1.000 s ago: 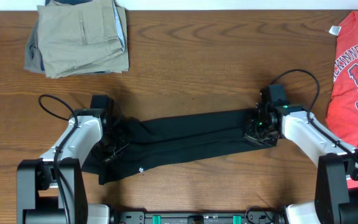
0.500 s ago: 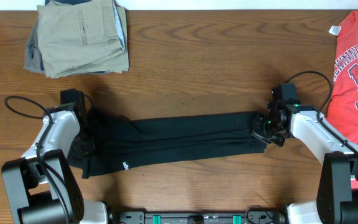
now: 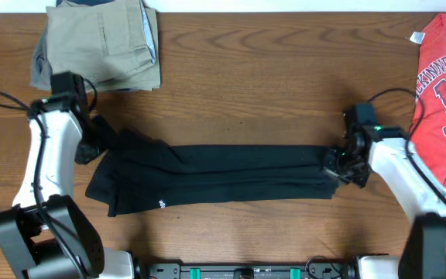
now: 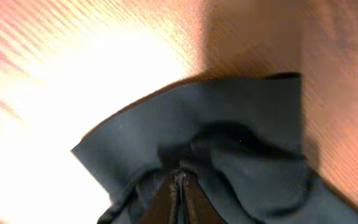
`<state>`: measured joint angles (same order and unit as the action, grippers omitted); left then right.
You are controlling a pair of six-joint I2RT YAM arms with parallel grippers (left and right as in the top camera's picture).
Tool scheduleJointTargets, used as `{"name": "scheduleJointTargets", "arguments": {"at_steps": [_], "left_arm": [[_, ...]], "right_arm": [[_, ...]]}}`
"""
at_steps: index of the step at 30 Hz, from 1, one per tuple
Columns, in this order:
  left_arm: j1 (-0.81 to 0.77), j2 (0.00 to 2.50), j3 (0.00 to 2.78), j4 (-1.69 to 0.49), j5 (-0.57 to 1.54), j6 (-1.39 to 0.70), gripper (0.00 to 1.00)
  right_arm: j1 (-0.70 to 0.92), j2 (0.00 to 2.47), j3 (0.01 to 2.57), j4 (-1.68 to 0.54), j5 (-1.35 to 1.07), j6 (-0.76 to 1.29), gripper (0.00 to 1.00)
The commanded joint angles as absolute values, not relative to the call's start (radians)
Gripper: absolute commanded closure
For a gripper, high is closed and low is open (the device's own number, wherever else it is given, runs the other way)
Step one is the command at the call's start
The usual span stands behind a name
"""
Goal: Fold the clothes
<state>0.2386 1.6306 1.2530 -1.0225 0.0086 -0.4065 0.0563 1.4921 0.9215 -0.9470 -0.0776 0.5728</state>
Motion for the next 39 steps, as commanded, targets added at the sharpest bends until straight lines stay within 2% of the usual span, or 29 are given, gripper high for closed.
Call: {"name": "scheduleJointTargets", "arguments": {"at_steps": [1, 4, 5, 6, 7, 8, 11, 13, 18, 25, 29, 32, 39], "left_arm": [[0.216, 1.626, 1.304, -1.086, 0.089, -0.392, 0.94], [0.166, 1.626, 1.289, -1.126, 0.225, -0.330, 0.94], [0.146, 1.626, 1.277, -1.129, 0.252, -0.305, 0.94], [0.114, 1.626, 1.260, -1.140, 0.271, -0.287, 0.94], [0.081, 1.627, 1.244, -1.151, 0.274, -0.283, 0.94], [0.051, 1.627, 1.227, -1.156, 0.274, -0.284, 0.94], [-0.056, 1.627, 1.148, -1.131, 0.274, -0.298, 0.94], [-0.110, 1.627, 1.095, -1.091, 0.274, -0.332, 0.94], [-0.195, 1.627, 0.958, -0.963, 0.278, -0.421, 0.94], [-0.193, 1.627, 0.863, -0.881, 0.277, -0.425, 0.94], [-0.192, 1.627, 0.838, -0.873, 0.209, -0.443, 0.94], [-0.170, 1.627, 0.823, -0.872, 0.089, -0.501, 0.93], [-0.050, 1.627, 0.820, -0.873, 0.074, -0.491, 0.94]], "right_arm": [[0.041, 1.412, 1.016, -0.981, -0.012, 0.541, 0.77], [0.045, 1.383, 1.039, -0.994, -0.066, 0.489, 0.36], [0.048, 1.382, 1.039, -0.990, -0.104, 0.469, 0.26], [0.053, 1.382, 1.038, -0.987, -0.149, 0.444, 0.19], [0.060, 1.386, 1.035, -0.982, -0.196, 0.414, 0.18], [0.070, 1.388, 1.032, -0.980, -0.237, 0.383, 0.21], [0.115, 1.405, 1.022, -0.981, -0.292, 0.342, 0.50], [0.146, 1.419, 1.015, -0.975, -0.291, 0.343, 0.57], [0.213, 1.497, 0.999, -0.946, -0.295, 0.352, 0.58], [0.237, 1.634, 0.998, -0.930, -0.296, 0.368, 0.71], [0.237, 1.693, 0.998, -0.917, -0.291, 0.370, 0.71], [0.237, 1.732, 0.998, -0.900, -0.276, 0.369, 0.70], [0.237, 1.836, 0.998, -0.877, -0.212, 0.380, 0.72]]}}
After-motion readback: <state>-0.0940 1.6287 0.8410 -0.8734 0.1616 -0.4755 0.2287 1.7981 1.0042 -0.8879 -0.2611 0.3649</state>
